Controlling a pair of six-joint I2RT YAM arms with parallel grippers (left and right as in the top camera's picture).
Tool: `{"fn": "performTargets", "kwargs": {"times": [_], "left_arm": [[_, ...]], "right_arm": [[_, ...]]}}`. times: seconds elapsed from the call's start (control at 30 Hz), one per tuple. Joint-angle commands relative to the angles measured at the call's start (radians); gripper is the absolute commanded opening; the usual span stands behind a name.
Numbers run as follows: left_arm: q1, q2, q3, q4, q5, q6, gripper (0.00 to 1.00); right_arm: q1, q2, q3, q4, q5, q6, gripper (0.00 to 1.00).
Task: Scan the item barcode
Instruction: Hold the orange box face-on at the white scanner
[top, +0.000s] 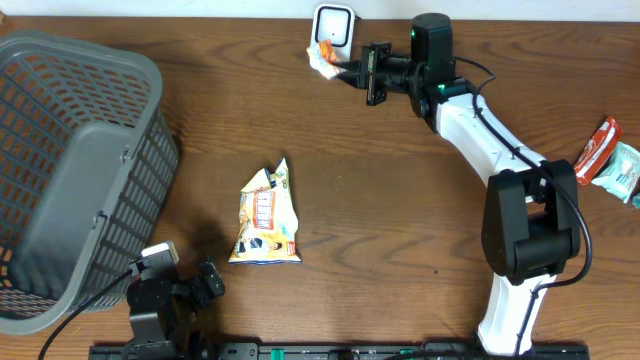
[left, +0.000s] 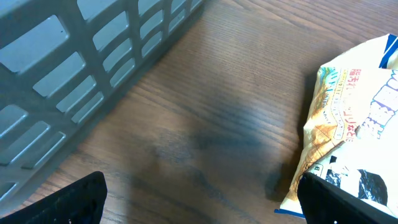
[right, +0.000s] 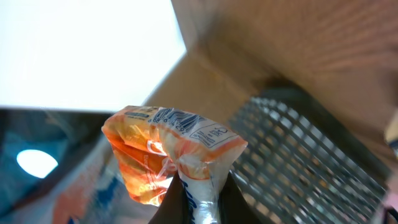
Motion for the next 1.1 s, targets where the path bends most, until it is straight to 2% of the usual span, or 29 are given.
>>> {"fn": "performTargets", "kwargs": {"times": [0.0,0.13,0.23,0.47,0.7,0.97,1.07], "left_arm": [[0.005,-0.002,-0.017,-0.045,-0.008,0.020,0.98],[0.005,-0.002,-0.017,-0.045,-0.008,0.020,0.98],[0.005,-0.002,-0.017,-0.045,-0.008,0.020,0.98],[0.005,-0.002,-0.017,-0.045,-0.008,0.020,0.98],[0.005,-0.002,-0.017,-0.045,-0.008,0.020,0.98],[0.005,-0.002,-0.017,-0.045,-0.008,0.020,0.98],[0.005,-0.002,-0.017,-0.045,-0.008,0.020,0.98]], "right_arm": [[-0.003,0.010,0.007,0.050,0.207,0.056,0.01],[0.002,0.048,0.010,0.190,0.326,0.056,0.02],[0.010,0.105,0.047,0.230,0.367,0.056,0.02],[0.027,0.333,0.301,0.231,0.352,0.056,0.02],[0.044,0.550,0.624,0.128,0.312,0.056,0.02],[0.063,0.576,0.661,0.048,0.312,0.056,0.02],[0.060,0.566,0.662,0.035,0.293,0.012,0.02]]}}
